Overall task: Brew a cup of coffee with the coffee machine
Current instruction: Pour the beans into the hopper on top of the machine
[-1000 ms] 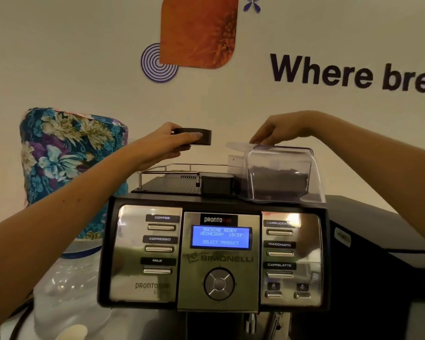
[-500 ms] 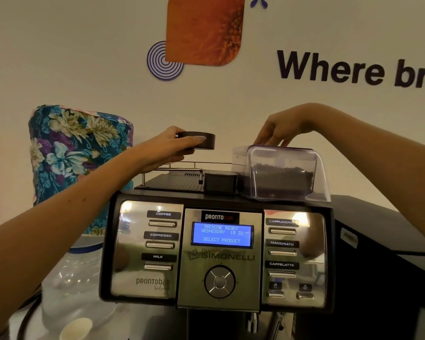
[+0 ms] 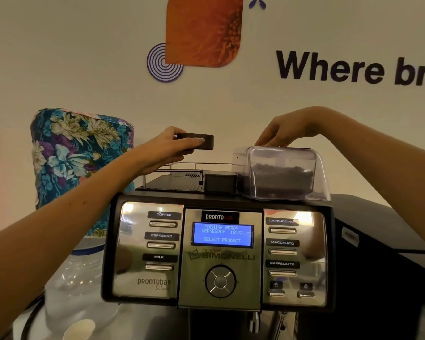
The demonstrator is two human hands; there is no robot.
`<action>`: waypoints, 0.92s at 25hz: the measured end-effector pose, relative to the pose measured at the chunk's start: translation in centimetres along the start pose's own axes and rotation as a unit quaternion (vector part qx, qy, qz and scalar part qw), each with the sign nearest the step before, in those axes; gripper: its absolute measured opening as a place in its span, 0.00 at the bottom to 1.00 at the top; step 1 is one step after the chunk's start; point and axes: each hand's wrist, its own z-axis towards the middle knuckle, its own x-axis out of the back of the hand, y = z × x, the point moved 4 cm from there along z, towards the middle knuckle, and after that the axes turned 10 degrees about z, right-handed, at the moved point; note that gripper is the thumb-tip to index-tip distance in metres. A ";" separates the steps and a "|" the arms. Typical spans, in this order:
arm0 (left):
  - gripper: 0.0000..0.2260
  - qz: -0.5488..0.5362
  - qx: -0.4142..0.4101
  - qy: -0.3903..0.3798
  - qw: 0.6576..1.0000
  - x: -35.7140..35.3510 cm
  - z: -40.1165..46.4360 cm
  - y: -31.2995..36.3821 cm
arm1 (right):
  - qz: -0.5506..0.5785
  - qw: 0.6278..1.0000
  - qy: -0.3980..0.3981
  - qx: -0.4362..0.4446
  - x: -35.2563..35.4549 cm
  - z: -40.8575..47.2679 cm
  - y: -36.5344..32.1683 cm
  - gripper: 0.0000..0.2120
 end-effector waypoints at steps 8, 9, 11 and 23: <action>0.44 0.002 -0.009 0.015 1.000 1.2 -0.9 1.5 | 0.065 0.996 0.056 0.024 0.1 -0.6 -0.9 0.18; 0.42 0.002 -0.009 0.022 1.000 1.4 -1.3 1.6 | 0.065 0.995 0.068 0.033 -0.1 -0.5 -1.3 0.18; 0.38 0.002 -0.009 0.033 0.999 1.6 -2.0 1.7 | 0.061 0.992 0.093 0.059 -0.5 -0.4 -2.5 0.17; 0.29 -0.016 -0.044 0.067 0.997 9.9 -9.3 -0.6 | 0.041 0.948 0.230 0.216 -8.6 -2.2 -21.1 0.29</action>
